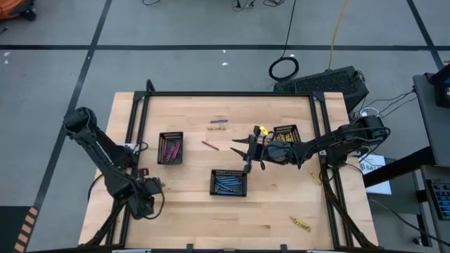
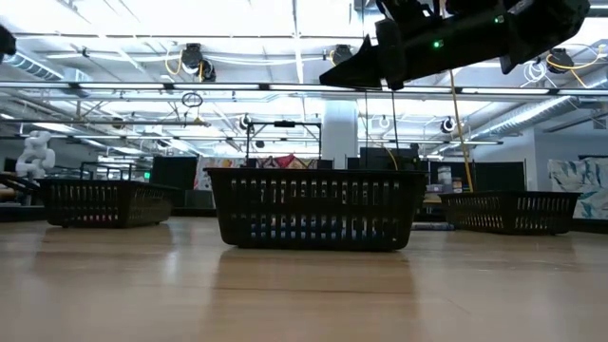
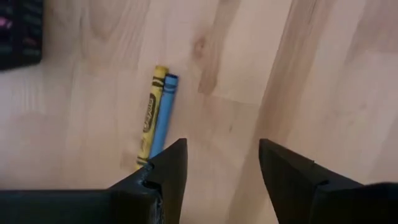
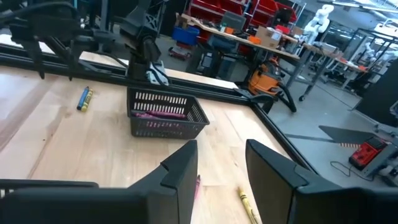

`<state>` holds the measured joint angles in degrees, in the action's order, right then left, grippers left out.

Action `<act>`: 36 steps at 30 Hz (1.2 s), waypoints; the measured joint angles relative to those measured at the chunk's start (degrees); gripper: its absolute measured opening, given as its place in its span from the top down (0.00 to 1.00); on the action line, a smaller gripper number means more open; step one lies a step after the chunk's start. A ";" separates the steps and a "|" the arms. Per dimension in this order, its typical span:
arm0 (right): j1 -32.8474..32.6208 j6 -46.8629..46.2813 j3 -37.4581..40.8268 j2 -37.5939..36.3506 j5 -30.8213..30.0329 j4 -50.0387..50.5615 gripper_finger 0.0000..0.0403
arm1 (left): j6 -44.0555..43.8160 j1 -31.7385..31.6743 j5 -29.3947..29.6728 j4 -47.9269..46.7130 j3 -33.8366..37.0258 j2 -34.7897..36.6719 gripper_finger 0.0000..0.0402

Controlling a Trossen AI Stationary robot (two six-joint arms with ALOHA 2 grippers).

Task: Sort crayons
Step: Put the blue crayon into the center black basket

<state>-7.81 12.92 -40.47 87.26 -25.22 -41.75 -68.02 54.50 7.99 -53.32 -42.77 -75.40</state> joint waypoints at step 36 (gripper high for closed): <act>0.00 -0.21 0.00 0.00 -0.02 -0.05 0.70 | 2.71 -2.20 13.74 2.57 10.58 0.00 0.53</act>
<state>-7.81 12.71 -40.47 87.26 -25.23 -41.80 -65.32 52.30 21.73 -50.75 -32.19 -75.40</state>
